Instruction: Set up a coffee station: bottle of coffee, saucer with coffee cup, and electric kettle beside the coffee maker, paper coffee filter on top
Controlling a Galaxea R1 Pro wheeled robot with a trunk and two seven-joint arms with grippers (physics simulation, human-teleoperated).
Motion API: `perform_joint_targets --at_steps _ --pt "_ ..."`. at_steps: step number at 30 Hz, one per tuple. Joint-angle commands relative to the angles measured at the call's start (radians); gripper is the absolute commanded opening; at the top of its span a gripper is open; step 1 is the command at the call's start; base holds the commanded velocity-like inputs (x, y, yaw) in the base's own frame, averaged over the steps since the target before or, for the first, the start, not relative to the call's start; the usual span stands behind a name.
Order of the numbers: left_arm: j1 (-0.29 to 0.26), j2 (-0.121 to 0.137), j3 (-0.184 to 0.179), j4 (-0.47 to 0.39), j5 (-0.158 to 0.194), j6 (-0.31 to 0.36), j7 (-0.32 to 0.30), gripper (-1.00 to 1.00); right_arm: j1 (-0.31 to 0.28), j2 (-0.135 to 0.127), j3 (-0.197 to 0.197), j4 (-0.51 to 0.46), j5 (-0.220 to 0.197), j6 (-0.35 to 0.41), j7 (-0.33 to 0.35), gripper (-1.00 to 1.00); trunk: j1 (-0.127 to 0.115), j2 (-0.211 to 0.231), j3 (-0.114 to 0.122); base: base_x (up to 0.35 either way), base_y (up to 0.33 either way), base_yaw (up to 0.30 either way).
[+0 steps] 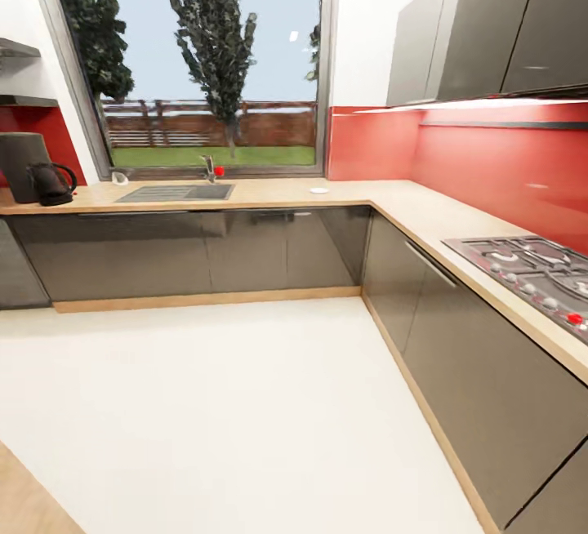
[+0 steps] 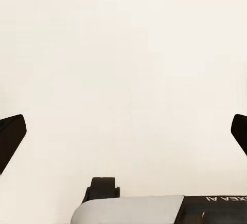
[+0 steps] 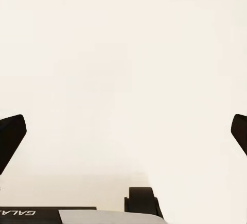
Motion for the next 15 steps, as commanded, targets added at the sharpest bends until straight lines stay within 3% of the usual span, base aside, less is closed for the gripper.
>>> perform_joint_targets --at_steps 1,15 --pt "0.0 0.0 0.001 -0.001 0.0 -0.002 0.0 1.0 -0.001 0.0 0.0 0.001 0.0 -0.004 0.0 1.0 0.001 0.0 -0.001 0.329 0.054 0.055" --pt "0.0 0.0 0.003 0.0 0.0 -0.002 0.0 1.0 0.001 -0.003 0.0 0.007 0.004 -0.006 0.003 1.0 0.001 0.0 -0.001 0.329 0.011 0.011"
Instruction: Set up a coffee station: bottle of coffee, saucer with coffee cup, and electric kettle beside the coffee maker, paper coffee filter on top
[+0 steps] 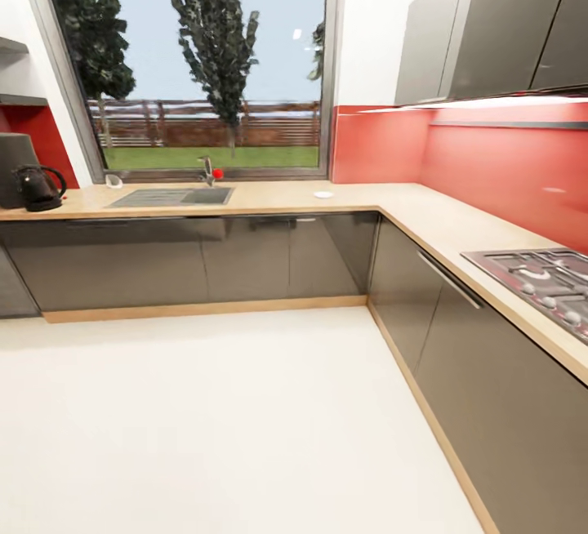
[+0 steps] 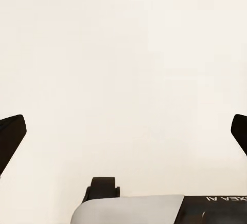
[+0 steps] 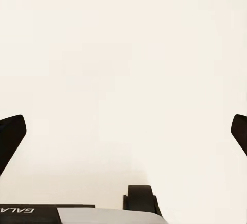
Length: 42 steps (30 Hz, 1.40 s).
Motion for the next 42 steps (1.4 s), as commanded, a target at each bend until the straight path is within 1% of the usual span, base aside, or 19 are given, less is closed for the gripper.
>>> perform_joint_targets --at_steps 1,4,8,11,20,38,42 --pt "0.0 0.0 0.001 -0.001 0.0 -0.002 0.0 1.0 -0.001 -0.001 0.0 0.008 0.002 -0.003 0.003 1.0 0.001 0.0 -0.001 0.329 0.0 0.0" --pt "0.0 0.0 0.001 -0.001 0.0 -0.002 0.0 1.0 0.0 -0.002 0.001 0.024 0.005 -0.003 0.022 1.0 0.001 0.0 -0.001 0.329 0.0 0.0" --pt "0.0 0.0 0.001 -0.001 0.0 -0.002 0.0 1.0 0.0 -0.001 0.003 0.028 0.006 -0.004 0.028 1.0 0.001 0.0 -0.001 0.329 0.0 0.0" --pt "0.0 0.0 0.001 -0.001 0.0 -0.002 0.0 1.0 0.0 -0.001 0.002 0.028 -0.001 -0.003 0.031 1.0 0.001 0.0 -0.001 0.329 0.0 0.0" --pt "0.0 0.0 0.001 -0.001 0.0 -0.002 0.0 1.0 -0.001 -0.001 -0.001 0.023 -0.006 -0.002 0.032 1.0 0.001 0.0 -0.001 0.329 0.0 0.0" --pt "0.0 0.0 0.001 -0.001 0.0 -0.002 0.0 1.0 0.0 0.002 0.006 0.03 0.002 -0.004 0.029 1.0 0.001 0.0 -0.001 0.329 0.0 0.0" --pt "0.0 0.0 0.001 -0.001 0.0 -0.002 0.0 1.0 0.0 0.001 0.003 0.028 -0.001 -0.004 0.028 1.0 0.001 0.0 -0.001 0.329 0.0 0.0"
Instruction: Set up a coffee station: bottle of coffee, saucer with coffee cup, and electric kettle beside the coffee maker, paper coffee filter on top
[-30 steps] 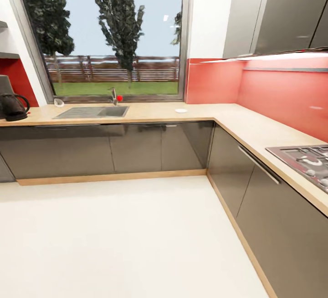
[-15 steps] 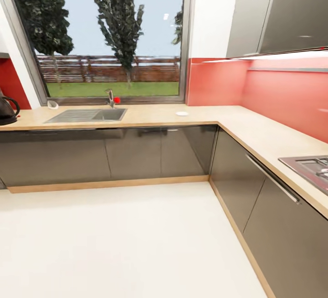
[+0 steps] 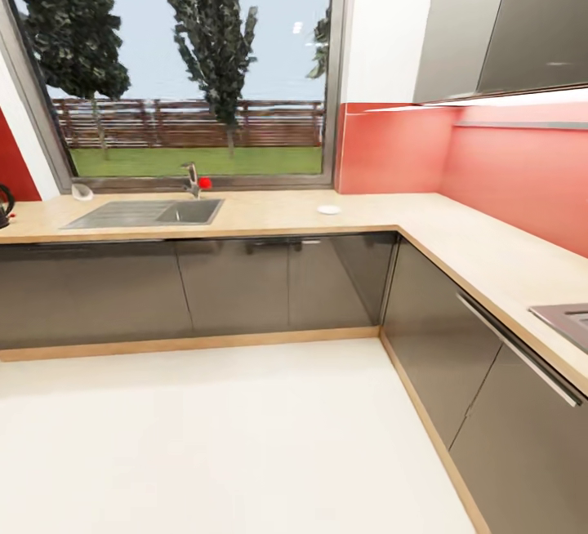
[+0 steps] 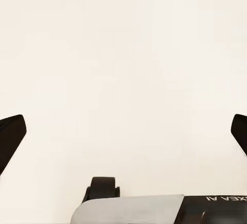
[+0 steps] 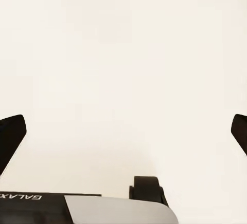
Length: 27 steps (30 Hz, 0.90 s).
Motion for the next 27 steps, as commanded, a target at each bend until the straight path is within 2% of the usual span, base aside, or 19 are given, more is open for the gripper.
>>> perform_joint_targets --at_steps 1,16,27 --pt "0.0 0.0 0.001 -0.001 0.0 -0.001 0.0 1.0 -0.001 0.0 -0.001 0.0 -0.001 -0.003 0.002 1.0 0.001 0.0 -0.001 0.329 0.0 0.0" --pt "0.0 0.0 0.002 -0.001 0.0 0.0 0.0 1.0 -0.001 0.01 0.006 -0.005 0.003 -0.003 0.006 1.0 0.001 0.0 -0.001 0.329 0.014 0.0" --pt "0.0 0.0 0.002 -0.001 0.0 0.0 0.0 1.0 -0.001 0.012 0.008 -0.004 0.007 -0.004 0.005 1.0 0.001 0.0 -0.001 0.297 0.187 0.033"
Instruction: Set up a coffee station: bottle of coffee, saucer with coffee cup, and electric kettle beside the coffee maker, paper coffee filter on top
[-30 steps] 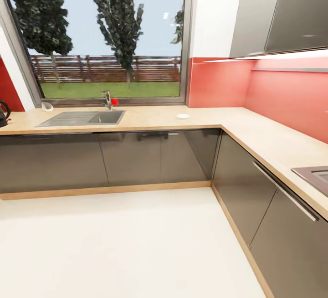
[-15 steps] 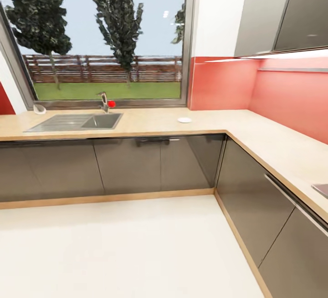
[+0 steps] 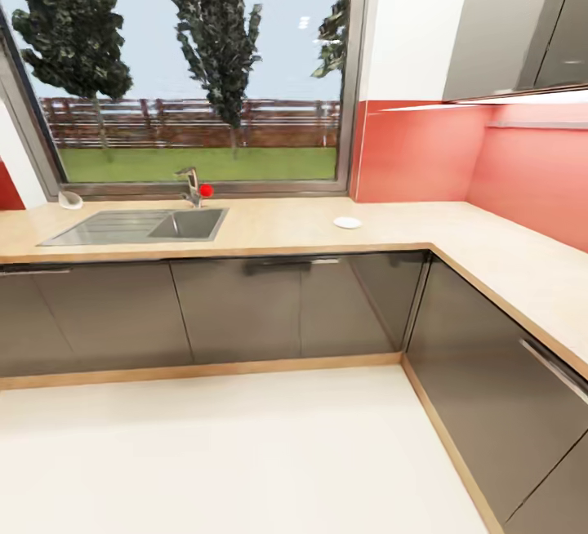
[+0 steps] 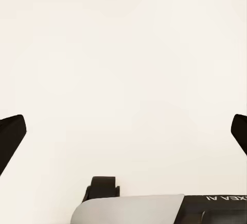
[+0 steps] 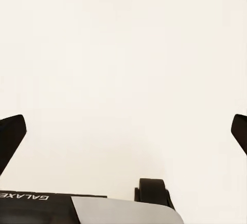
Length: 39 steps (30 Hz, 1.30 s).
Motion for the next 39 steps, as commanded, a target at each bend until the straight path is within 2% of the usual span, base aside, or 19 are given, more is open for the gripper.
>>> perform_joint_targets --at_steps 1,19,29,39 --pt "0.0 0.0 0.002 -0.001 0.0 -0.002 0.0 1.0 -0.001 0.0 0.001 0.001 0.001 -0.003 0.001 1.0 0.001 0.0 -0.001 0.254 0.211 0.175" --pt "0.0 0.0 0.002 -0.001 0.0 -0.003 0.0 1.0 -0.001 0.0 0.002 0.001 0.001 -0.004 0.0 1.0 0.001 0.0 -0.001 0.043 0.032 0.259" --pt "0.0 0.0 0.001 -0.001 0.0 -0.002 0.0 1.0 -0.001 0.0 0.002 0.001 0.002 -0.004 0.0 1.0 0.001 0.0 -0.001 0.259 0.135 0.079" --pt "0.0 0.0 0.001 -0.001 0.0 -0.002 0.0 1.0 -0.001 0.0 0.002 0.001 0.002 -0.004 -0.002 1.0 0.001 0.0 -0.001 0.299 0.178 0.236"
